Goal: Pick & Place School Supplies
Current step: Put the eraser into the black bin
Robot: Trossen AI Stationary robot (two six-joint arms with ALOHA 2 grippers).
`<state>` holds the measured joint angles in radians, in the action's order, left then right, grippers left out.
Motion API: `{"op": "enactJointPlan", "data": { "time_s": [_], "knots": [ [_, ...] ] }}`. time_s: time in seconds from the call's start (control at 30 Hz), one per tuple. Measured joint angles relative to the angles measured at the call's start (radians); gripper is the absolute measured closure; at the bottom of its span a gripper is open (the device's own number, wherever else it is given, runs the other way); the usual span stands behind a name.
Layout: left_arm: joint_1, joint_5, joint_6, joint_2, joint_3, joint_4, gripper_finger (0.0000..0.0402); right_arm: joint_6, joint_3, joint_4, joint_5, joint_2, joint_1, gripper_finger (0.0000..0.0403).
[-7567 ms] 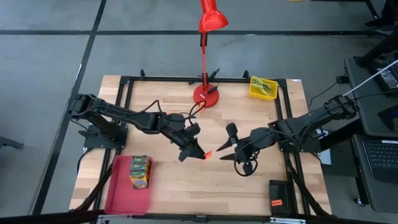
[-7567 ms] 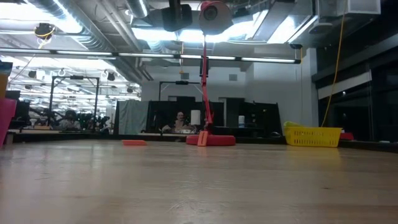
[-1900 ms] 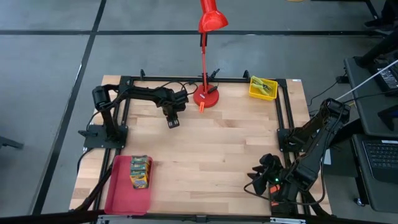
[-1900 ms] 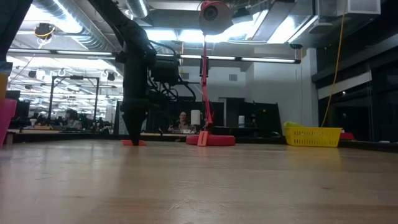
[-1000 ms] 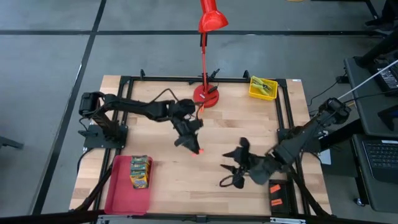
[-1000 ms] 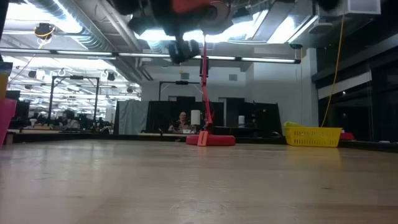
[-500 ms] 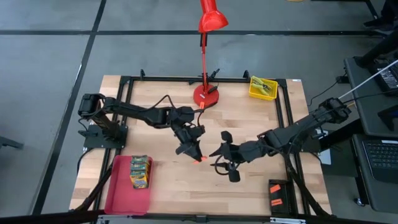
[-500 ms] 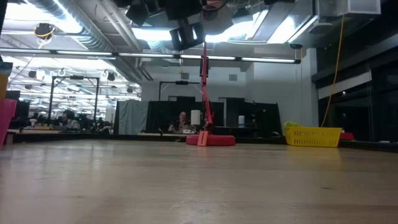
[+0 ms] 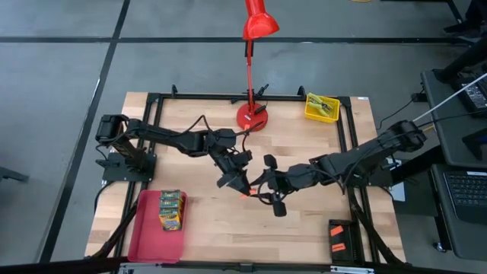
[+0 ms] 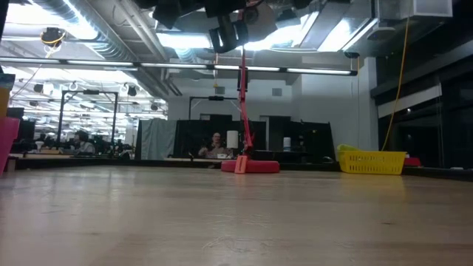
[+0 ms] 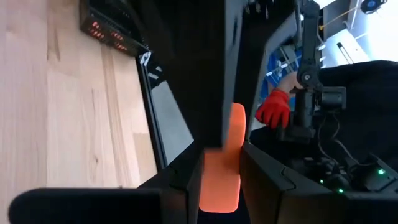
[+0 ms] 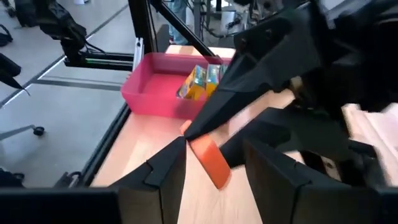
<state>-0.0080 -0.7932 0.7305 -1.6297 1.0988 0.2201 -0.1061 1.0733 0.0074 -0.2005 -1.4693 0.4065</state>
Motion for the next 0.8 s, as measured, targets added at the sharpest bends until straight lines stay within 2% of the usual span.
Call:
{"op": "enactJointPlan", "data": {
  "time_s": [0.23, 0.33, 0.47, 0.63, 0.73, 0.8],
  "knots": [
    [0.009, 0.004, 0.002, -0.001, 0.000, -0.007, 0.0314, -0.013, 0.001, 0.043, 0.014, -0.036, -0.005, 0.0254],
    [0.010, -0.003, 0.000, -0.001, 0.000, 0.003, 0.0311, -0.013, 0.001, 0.048, 0.014, -0.036, -0.004, 0.0294],
    [0.012, -0.031, 0.009, -0.001, 0.000, 0.014, 0.0299, -0.012, 0.005, 0.050, 0.024, -0.036, -0.002, 0.0370],
    [0.033, -0.153, 0.067, 0.013, 0.000, 0.013, 0.0284, -0.027, 0.015, 0.037, 0.013, -0.036, 0.004, 0.0369],
    [0.048, -0.267, 0.101, 0.072, 0.001, 0.032, 0.0274, -0.064, 0.013, -0.019, 0.014, -0.040, 0.017, 0.0369],
    [0.075, -0.305, 0.101, 0.115, 0.002, 0.027, 0.0269, -0.099, 0.013, -0.050, 0.012, -0.039, 0.030, 0.0369]
  ]
}}
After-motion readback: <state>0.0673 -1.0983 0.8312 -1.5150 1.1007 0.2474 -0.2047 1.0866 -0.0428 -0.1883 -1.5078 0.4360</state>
